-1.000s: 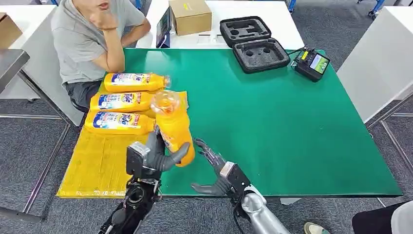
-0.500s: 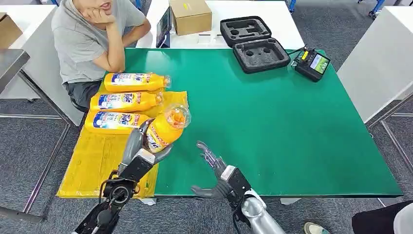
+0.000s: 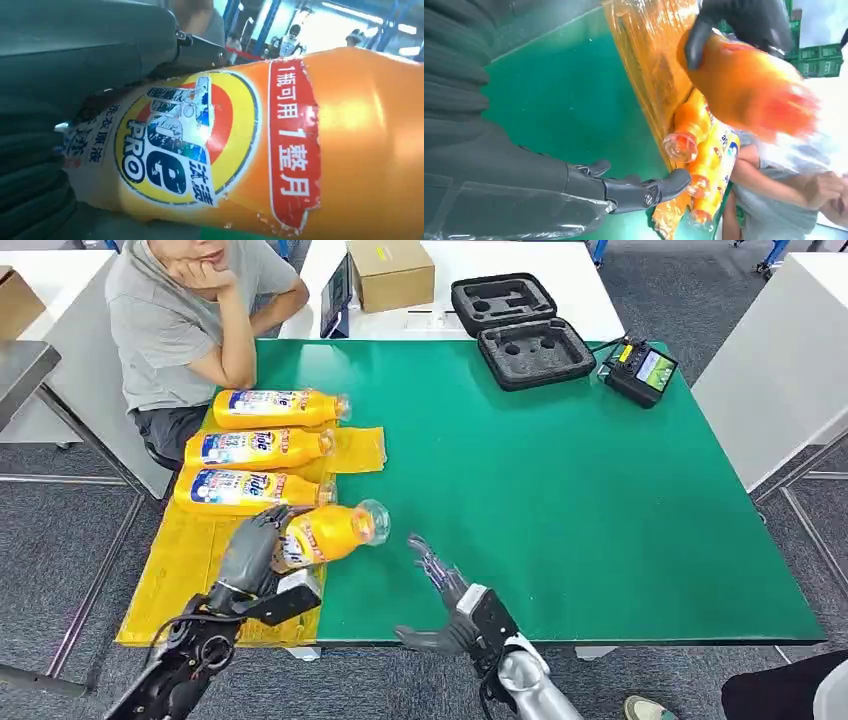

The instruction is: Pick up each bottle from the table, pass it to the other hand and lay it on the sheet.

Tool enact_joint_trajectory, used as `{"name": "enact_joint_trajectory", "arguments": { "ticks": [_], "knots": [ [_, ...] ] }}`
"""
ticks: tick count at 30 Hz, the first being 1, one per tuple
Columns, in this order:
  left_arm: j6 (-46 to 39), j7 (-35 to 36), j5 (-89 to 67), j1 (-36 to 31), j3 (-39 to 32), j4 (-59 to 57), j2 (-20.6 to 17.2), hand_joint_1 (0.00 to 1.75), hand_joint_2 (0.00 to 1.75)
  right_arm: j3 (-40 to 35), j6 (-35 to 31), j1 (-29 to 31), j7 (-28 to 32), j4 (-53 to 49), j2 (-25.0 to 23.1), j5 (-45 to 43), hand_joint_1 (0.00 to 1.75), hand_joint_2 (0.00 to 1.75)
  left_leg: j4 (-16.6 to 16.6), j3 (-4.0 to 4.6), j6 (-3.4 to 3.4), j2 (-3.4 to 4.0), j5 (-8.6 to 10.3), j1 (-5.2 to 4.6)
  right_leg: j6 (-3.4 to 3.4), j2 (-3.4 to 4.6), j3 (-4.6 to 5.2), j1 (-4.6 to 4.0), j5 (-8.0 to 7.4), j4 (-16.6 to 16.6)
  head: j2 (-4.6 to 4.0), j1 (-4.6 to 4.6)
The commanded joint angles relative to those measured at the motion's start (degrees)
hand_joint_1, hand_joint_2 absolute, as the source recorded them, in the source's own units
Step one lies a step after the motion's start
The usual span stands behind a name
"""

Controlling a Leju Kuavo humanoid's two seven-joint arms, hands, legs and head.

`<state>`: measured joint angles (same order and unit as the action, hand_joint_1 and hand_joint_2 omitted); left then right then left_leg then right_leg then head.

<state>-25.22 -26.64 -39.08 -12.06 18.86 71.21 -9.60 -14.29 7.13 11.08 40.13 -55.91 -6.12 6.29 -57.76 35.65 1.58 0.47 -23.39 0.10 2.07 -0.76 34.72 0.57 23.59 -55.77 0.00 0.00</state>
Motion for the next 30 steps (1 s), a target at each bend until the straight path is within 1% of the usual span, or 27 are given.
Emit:
{"name": "enact_joint_trajectory", "arguments": {
  "ticks": [1, 2, 4, 5, 6, 8, 10, 12, 13, 15, 16, 17, 18, 19, 22, 23, 24, 25, 27, 28, 30],
  "knots": [
    [-0.01, 1.23, -2.27, 0.41, -0.45, -1.86, -7.13, 1.75, 1.75, 2.0, 0.54, 0.84, -0.13, 1.43, 0.13, -0.31, 0.0, 1.75, 0.01, -0.19, -0.08, 0.06, -0.1, 0.05, -0.07, 0.12, -0.15, -0.04, 0.06, 0.03, 0.0, 0.0],
    [0.12, 2.01, -3.45, 1.04, -0.79, -0.72, -8.5, 1.75, 1.75, 2.03, 0.65, 1.0, -0.13, 1.71, 0.0, -0.29, 0.0, 1.75, 0.04, -0.13, -0.05, 0.03, -0.05, 0.01, -0.05, 0.06, -0.06, 0.0, 0.05, 0.02, 0.0, -0.02],
    [-1.01, 5.42, -10.83, 1.69, -0.71, 0.54, -11.11, 1.75, 1.75, 1.98, 1.18, 1.76, -0.13, 2.69, -0.45, -0.15, 0.0, 1.75, 0.01, -0.19, -0.07, 0.03, -0.1, 0.05, -0.07, 0.09, -0.13, -0.03, 0.08, 0.02, 0.0, 0.0],
    [-1.2, 5.99, -12.48, 1.76, -0.79, 0.52, -11.65, 1.75, 1.75, 1.96, 1.29, 2.03, -0.13, 3.0, -0.58, -0.13, 0.0, 1.75, -0.01, -0.15, -0.07, 0.09, -0.1, 0.04, -0.06, 0.15, -0.09, -0.02, 0.06, 0.0, 0.0, 0.0],
    [0.0, 6.85, -13.8, 1.42, -0.78, -0.23, -12.01, 1.75, 1.75, 1.99, 1.33, 2.53, -0.13, 3.65, -0.85, -0.12, 0.0, 1.75, -0.01, -0.22, -0.09, 0.13, -0.14, 0.06, -0.08, 0.22, -0.16, -0.04, 0.08, 0.0, 0.0, 0.02],
    [2.9, 7.95, -16.7, 0.21, 0.26, -2.34, -12.4, 1.75, 1.75, 2.0, 1.38, 2.96, -0.13, 4.26, -0.93, -0.09, 0.0, 1.75, 0.0, -0.1, -0.07, 0.13, -0.07, 0.05, -0.06, 0.19, -0.05, -0.03, 0.03, 0.0, 0.0, 0.0],
    [3.29, 10.11, -23.64, -1.47, 2.18, -5.2, -12.72, 1.75, 1.75, 1.96, 1.74, 3.42, -0.13, 4.87, -1.03, 0.03, 0.0, 1.75, 0.02, -0.15, -0.09, 0.02, -0.06, 0.04, -0.08, 0.09, -0.11, -0.03, 0.06, 0.01, 0.0, 0.02],
    [3.29, 10.11, -23.64, -1.47, 2.18, -5.2, -12.72, 1.75, 1.75, 1.96, 1.74, 3.42, -0.13, 4.87, -1.03, 0.03, 0.0, 1.75, 0.04, -0.06, -0.06, -0.04, 0.0, 0.01, -0.05, -0.01, -0.02, 0.0, 0.03, 0.02, 0.0, 0.0],
    [3.29, 10.11, -23.64, -1.47, 2.18, -5.2, -12.72, 1.75, 1.75, 1.96, 1.74, 3.42, -0.13, 4.87, -1.03, 0.03, 0.0, 1.75, 0.04, -0.19, -0.1, -0.06, -0.05, 0.05, -0.08, 0.01, -0.15, -0.03, 0.08, 0.03, 0.0, 0.02],
    [4.6, 10.58, -25.75, -4.02, 3.11, -8.79, -12.02, 1.75, 1.75, 1.83, 1.97, 3.85, -0.13, 5.56, -1.27, 0.27, 0.0, 1.75, 0.04, -0.22, -0.11, -0.03, -0.06, 0.05, -0.08, 0.05, -0.18, -0.03, 0.09, 0.03, 0.0, 0.0],
    [5.38, 9.54, -25.78, -6.4, 3.83, -12.23, -11.25, 1.75, 1.75, 1.72, 2.13, 4.02, -0.13, 5.87, -1.34, 0.34, 0.0, 1.75, 0.04, -0.15, -0.09, -0.08, -0.02, 0.03, -0.07, -0.02, -0.12, -0.02, 0.07, 0.02, 0.0, 0.02],
    [5.06, 8.51, -25.28, -7.59, 4.1, -14.4, -10.28, 1.75, 1.75, 1.49, 2.29, 4.34, -0.13, 6.41, -1.46, 0.42, 0.0, 1.75, 0.04, -0.26, -0.12, -0.19, -0.05, 0.07, -0.1, -0.1, -0.26, -0.05, 0.12, 0.02, 0.0, 0.0],
    [5.18, 7.76, -24.83, -8.01, 4.29, -15.48, -9.76, 1.75, 1.75, 1.39, 2.29, 4.53, -0.13, 6.7, -1.55, 0.48, 0.0, 1.75, 0.06, -0.18, -0.1, -0.22, 0.01, 0.02, -0.08, -0.15, -0.18, -0.01, 0.09, 0.02, 0.0, 0.0],
    [5.44, 7.01, -24.4, -8.12, 4.81, -16.66, -8.79, 1.75, 1.75, 1.17, 2.38, 4.82, -0.13, 7.09, -1.59, 0.58, 0.0, 1.75, 0.05, -0.12, -0.07, -0.17, 0.03, 0.02, -0.06, -0.12, -0.11, 0.0, 0.05, 0.04, 0.0, 0.04],
    [5.74, 5.9, -24.36, -7.96, 6.43, -17.5, -7.97, 1.75, 1.75, 0.47, 3.03, 5.78, -0.13, 8.26, -1.82, 0.51, 0.0, 1.75, 0.09, -0.39, -0.11, -0.15, -0.05, 0.03, -0.1, -0.02, -0.38, -0.01, 0.12, 0.07, 0.0, 0.0],
    [5.55, 6.01, -24.51, -7.74, 6.82, -17.34, -7.49, 1.75, 1.75, 0.41, 2.85, 6.17, -0.13, 8.73, -2.01, 0.5, 0.0, 1.75, 0.12, -0.24, -0.06, -0.11, 0.01, -0.02, -0.06, -0.03, -0.21, 0.03, 0.05, 0.08, 0.0, 0.02],
    [5.58, 6.11, -24.17, -7.39, 6.97, -17.31, -6.46, 1.75, 1.75, 0.21, 3.07, 6.55, -0.13, 9.34, -2.07, 0.48, 0.0, 1.75, 0.11, -0.33, -0.08, -0.11, -0.04, 0.0, -0.07, 0.0, -0.3, 0.02, 0.09, 0.08, 0.0, 0.0],
    [5.56, 6.33, -24.26, -7.09, 7.31, -17.32, -5.62, 1.75, 1.75, 0.15, 3.14, 6.69, -0.13, 9.55, -2.12, 0.46, 0.0, 1.75, 0.08, -0.18, -0.05, -0.09, 0.01, -0.02, -0.04, -0.01, -0.17, 0.04, 0.04, 0.05, 0.0, 0.0],
    [5.89, 6.46, -24.08, -6.82, 7.7, -17.67, -4.41, 1.75, 1.75, -0.1, 2.88, 7.13, -0.13, 10.04, -2.13, 0.37, 0.0, 1.75, 0.09, -0.47, -0.11, -0.12, -0.11, 0.04, -0.1, 0.02, -0.48, -0.01, 0.15, 0.09, 0.0, -0.02],
    [5.88, 6.41, -24.1, -6.86, 7.82, -17.7, -4.19, 1.75, 1.75, -0.12, 2.88, 7.16, -0.13, 10.08, -2.1, 0.31, 0.0, 1.75, 0.1, -0.28, -0.05, -0.12, -0.01, -0.04, -0.04, -0.03, -0.27, 0.06, 0.07, 0.07, 0.0, 0.02],
    [5.88, 6.41, -24.1, -6.86, 7.82, -17.7, -4.19, 1.75, 1.75, -0.12, 2.88, 7.16, -0.13, 10.08, -2.1, 0.31, 0.0, 1.75, 0.09, -0.3, -0.06, -0.16, -0.03, -0.03, -0.05, -0.05, -0.33, 0.06, 0.08, 0.08, 0.0, 0.0]
  ]
}}
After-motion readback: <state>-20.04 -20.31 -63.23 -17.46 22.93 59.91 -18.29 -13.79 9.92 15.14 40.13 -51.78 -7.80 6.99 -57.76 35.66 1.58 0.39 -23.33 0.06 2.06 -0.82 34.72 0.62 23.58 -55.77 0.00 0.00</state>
